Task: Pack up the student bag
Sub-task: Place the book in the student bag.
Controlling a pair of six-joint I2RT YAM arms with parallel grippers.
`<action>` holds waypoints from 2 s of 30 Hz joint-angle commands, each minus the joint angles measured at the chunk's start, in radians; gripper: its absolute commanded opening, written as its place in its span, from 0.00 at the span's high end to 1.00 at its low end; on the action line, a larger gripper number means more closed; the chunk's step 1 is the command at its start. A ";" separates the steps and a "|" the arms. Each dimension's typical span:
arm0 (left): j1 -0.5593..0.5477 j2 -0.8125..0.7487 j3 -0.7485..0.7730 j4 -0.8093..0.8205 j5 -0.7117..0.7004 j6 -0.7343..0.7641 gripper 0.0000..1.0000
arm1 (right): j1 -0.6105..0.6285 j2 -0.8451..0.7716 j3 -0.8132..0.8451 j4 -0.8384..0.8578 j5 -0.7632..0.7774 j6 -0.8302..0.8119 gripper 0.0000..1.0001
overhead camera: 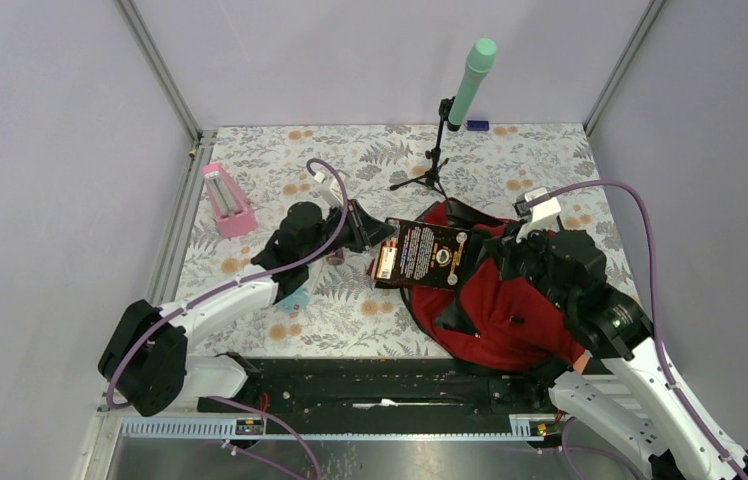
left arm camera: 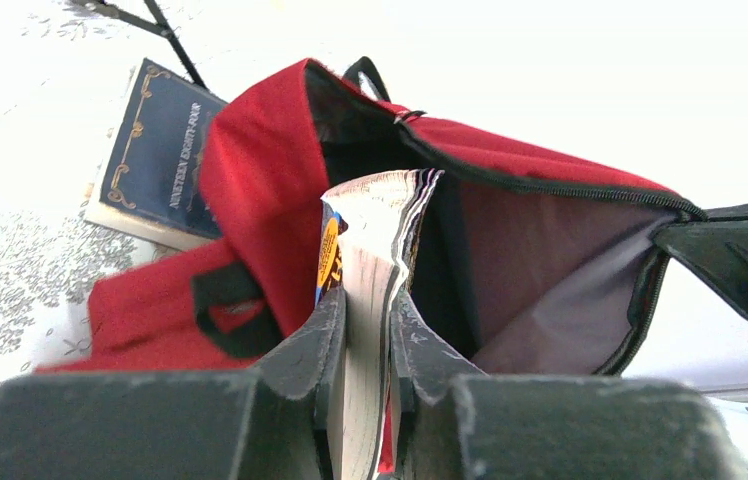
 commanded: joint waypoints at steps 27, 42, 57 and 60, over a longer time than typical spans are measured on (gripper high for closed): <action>-0.147 0.295 0.176 0.242 0.004 -0.308 1.00 | -0.003 0.024 0.030 0.148 -0.048 0.088 1.00; -0.254 0.490 0.279 0.320 -0.025 -0.390 1.00 | -0.003 0.047 0.031 0.149 -0.051 0.091 1.00; -0.320 0.639 0.428 0.154 -0.073 -0.227 1.00 | -0.003 0.059 0.012 0.168 -0.043 0.095 1.00; -0.322 0.618 0.437 0.050 -0.128 -0.144 0.93 | -0.003 0.049 0.006 0.168 -0.026 0.087 1.00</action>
